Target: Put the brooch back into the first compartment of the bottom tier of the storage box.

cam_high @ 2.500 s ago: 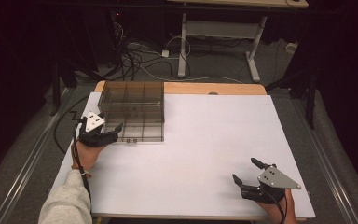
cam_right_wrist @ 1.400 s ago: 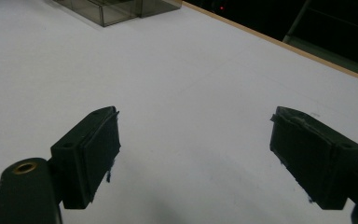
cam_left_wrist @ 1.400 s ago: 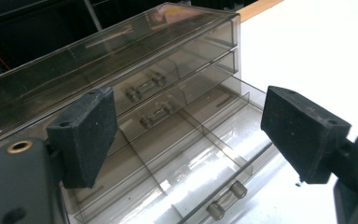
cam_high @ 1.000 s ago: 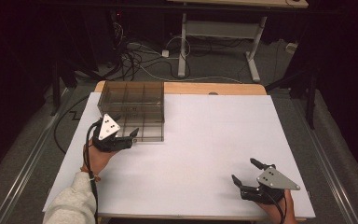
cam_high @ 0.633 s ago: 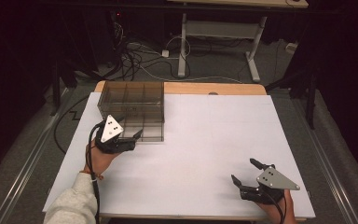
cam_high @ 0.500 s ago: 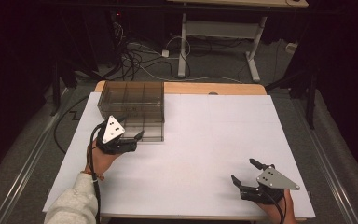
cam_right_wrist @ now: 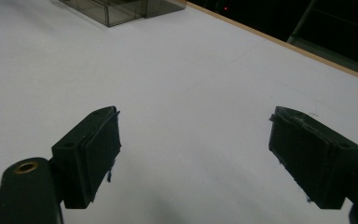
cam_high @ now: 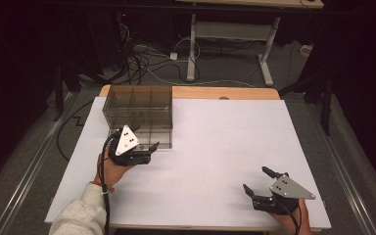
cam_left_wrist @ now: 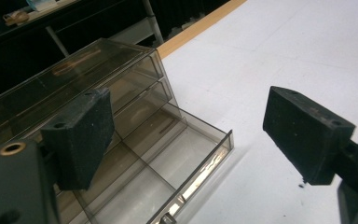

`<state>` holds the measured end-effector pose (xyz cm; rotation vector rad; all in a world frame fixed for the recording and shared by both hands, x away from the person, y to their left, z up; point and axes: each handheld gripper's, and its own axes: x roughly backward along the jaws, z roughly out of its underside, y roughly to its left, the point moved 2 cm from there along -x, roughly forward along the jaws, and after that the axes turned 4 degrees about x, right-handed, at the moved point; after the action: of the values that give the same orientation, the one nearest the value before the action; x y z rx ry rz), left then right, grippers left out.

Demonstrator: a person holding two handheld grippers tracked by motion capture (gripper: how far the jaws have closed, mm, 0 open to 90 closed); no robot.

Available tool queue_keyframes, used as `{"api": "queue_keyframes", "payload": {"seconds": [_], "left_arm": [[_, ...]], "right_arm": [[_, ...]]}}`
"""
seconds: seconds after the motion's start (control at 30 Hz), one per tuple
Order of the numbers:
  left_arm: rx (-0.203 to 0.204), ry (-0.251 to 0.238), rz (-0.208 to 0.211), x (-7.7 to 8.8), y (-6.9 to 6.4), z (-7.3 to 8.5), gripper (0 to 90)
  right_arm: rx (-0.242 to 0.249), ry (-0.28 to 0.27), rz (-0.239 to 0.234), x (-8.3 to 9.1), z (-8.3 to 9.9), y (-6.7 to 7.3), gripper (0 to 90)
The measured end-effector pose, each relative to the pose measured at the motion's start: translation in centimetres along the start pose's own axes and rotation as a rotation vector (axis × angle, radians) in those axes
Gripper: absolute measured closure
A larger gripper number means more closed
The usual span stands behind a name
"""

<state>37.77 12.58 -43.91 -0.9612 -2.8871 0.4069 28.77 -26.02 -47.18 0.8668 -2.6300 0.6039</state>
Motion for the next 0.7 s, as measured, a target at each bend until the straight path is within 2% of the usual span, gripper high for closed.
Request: {"api": "queue_keyframes", "payload": {"seconds": [0.53,0.7], "left_arm": [[-0.038,-0.001,0.046,0.1,-2.2,0.4,16.2],[-0.045,-0.002,0.062,0.3,-2.8,0.4,16.2]], "right_arm": [[0.016,0.001,-0.003,0.0,-0.1,0.1,17.3],[0.005,-0.001,0.002,0.1,0.0,-0.1,17.3]]}}
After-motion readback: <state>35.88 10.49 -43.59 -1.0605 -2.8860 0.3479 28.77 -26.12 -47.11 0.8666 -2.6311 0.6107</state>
